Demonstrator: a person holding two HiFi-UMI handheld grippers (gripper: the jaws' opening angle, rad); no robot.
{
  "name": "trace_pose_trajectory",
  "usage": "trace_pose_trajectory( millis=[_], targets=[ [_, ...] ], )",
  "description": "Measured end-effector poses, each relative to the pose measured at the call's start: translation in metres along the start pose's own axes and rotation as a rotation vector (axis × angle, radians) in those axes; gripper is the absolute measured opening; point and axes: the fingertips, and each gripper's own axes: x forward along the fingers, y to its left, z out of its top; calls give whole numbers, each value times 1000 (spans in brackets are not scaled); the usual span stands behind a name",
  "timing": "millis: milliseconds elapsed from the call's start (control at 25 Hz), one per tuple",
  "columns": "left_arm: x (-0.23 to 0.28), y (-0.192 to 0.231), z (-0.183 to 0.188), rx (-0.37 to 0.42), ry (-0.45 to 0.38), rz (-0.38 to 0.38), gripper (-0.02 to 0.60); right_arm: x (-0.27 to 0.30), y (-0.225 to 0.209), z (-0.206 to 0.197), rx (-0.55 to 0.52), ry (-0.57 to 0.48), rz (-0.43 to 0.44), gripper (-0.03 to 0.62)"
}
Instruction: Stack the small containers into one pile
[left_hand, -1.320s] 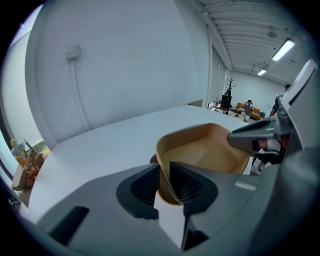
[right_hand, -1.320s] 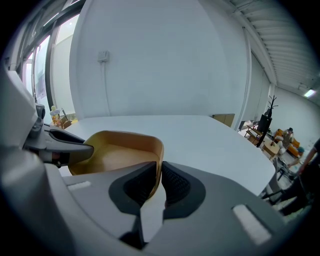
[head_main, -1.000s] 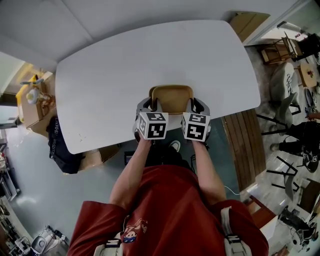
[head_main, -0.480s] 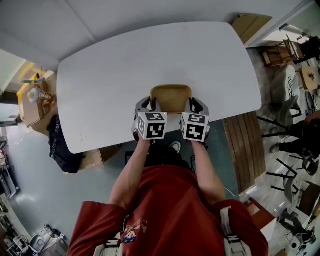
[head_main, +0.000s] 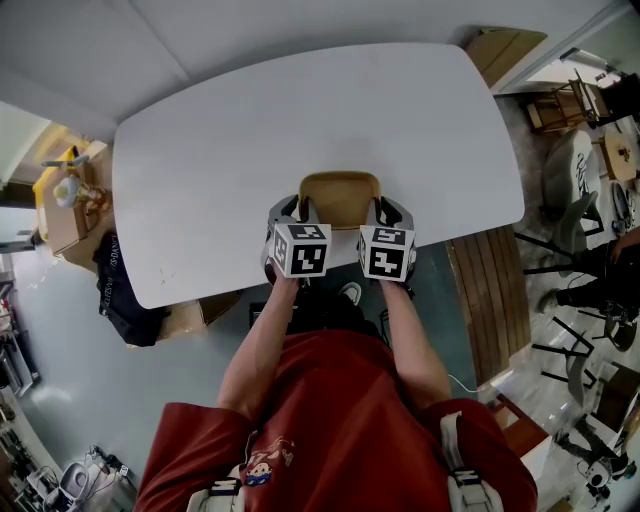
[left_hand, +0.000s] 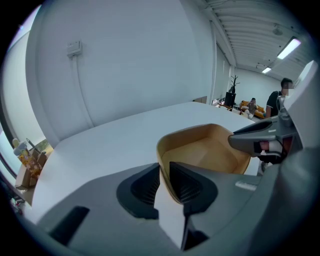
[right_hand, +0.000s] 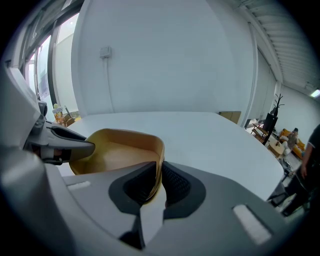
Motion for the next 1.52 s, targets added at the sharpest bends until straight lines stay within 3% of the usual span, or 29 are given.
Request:
trace_pose_trajectory(
  millis=[800, 1120, 1520],
  targets=[
    [13, 1, -23, 26, 49, 18, 80, 12, 5, -21, -28, 67, 10, 75],
    [20, 7, -29, 23, 64, 19, 138, 18, 10, -27, -33, 92, 23, 103],
    [28, 8, -34, 26, 82, -3, 163, 24, 13, -31, -34, 111, 24, 123]
  ],
)
